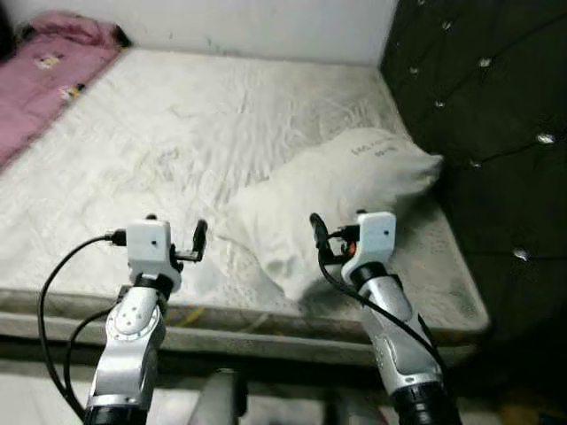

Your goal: Clean up the room

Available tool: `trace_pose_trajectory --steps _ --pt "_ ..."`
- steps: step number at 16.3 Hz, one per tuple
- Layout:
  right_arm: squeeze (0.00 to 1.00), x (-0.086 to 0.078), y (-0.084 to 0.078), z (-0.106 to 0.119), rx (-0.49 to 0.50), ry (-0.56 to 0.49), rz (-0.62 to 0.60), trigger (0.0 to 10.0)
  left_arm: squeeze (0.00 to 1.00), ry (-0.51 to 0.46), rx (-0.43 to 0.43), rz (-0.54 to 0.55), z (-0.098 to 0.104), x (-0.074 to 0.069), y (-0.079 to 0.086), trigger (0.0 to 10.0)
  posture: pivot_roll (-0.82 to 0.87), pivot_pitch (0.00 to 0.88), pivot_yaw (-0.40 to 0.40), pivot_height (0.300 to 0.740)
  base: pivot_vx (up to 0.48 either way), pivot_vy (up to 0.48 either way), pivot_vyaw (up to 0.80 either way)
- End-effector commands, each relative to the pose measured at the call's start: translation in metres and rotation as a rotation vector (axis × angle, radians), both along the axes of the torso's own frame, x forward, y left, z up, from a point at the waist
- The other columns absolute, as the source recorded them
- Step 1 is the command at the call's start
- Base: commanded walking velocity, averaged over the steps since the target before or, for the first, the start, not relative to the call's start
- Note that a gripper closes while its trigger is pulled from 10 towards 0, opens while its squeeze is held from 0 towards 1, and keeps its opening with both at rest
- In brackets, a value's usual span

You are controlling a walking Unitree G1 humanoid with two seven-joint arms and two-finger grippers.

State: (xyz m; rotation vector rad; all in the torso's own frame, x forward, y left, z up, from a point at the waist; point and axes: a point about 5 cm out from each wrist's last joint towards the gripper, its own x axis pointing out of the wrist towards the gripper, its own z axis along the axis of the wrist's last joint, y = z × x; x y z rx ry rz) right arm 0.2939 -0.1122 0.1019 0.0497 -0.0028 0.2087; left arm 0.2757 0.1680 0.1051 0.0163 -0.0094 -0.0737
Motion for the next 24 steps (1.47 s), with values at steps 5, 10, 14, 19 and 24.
trace_pose_trajectory --steps 5,10,14,19,24 --pt "0.0 -0.002 -0.0117 -0.0047 0.003 0.02 -0.037 10.0 0.0 0.023 -0.009 -0.042 -0.0028 0.0007 -0.011 10.0 0.03 0.032 -0.005 0.633 0.172 0.0 0.47" --pt "0.0 -0.0021 -0.0129 -0.0052 0.002 0.025 -0.042 10.0 0.0 0.036 -0.01 -0.047 -0.0043 0.0014 -0.0125 10.0 0.03 0.035 -0.005 0.633 0.0 0.0 0.0" --pt "0.0 -0.0028 -0.0171 -0.0077 0.026 0.045 -0.073 10.0 0.0 0.052 -0.019 -0.049 -0.0059 0.0017 -0.0131 10.0 0.03 0.042 -0.005 0.619 0.0 0.0 0.0" --pt "0.0 -0.0036 -0.0172 -0.0074 0.02 0.042 -0.069 10.0 0.0 0.061 -0.021 -0.054 -0.0069 0.0009 -0.0144 10.0 0.03 0.04 -0.007 0.571 0.0 0.0 0.0" --pt "0.0 -0.0027 -0.0185 -0.008 0.015 0.047 -0.077 10.0 0.0 0.06 -0.022 -0.063 -0.007 0.0015 -0.016 10.0 0.03 0.029 -0.008 0.571 0.0 0.0 0.0"
